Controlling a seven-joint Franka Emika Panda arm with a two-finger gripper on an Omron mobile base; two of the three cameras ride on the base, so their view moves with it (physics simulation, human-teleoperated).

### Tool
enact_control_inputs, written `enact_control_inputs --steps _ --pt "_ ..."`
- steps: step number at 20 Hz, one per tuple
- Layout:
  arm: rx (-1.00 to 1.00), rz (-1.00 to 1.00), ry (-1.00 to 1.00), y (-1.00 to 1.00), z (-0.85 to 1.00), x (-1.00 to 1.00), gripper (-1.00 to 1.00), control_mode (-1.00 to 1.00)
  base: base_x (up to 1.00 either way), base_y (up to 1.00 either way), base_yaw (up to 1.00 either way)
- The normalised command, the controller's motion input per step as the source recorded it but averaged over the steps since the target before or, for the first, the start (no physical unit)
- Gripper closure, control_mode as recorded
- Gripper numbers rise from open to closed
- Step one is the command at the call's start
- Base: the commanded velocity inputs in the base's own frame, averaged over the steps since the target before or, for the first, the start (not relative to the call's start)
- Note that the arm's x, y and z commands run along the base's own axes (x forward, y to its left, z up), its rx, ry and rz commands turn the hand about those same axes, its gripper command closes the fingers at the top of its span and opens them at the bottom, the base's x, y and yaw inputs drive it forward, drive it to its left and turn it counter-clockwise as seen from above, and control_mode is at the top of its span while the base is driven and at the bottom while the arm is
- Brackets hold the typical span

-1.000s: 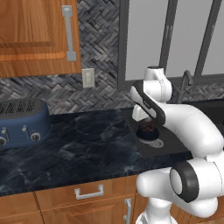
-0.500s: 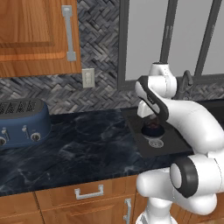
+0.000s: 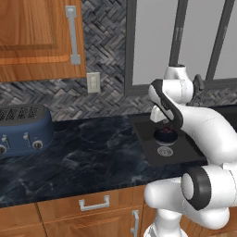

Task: Place the teapot in the left basin and the bowl in the right basin of the sink.

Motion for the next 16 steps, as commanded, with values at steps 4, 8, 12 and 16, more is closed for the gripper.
enact_control_inputs --steps 4,8,12,16 --pt "0.0 0.0 -0.14 -0.2 0.0 0.0 1.0 -1.0 0.0 0.0 0.0" --pt "0.0 -0.01 -0.06 -0.21 0.0 0.05 1.0 -1.0 0.0 0.0 0.0" --pt "0.0 0.0 0.0 -0.19 -0.02 0.16 1.0 -1.0 0.0 0.0 0.0" --pt "0.0 0.0 0.0 -0.2 -0.04 0.21 1.0 -1.0 0.0 0.0 0.0"
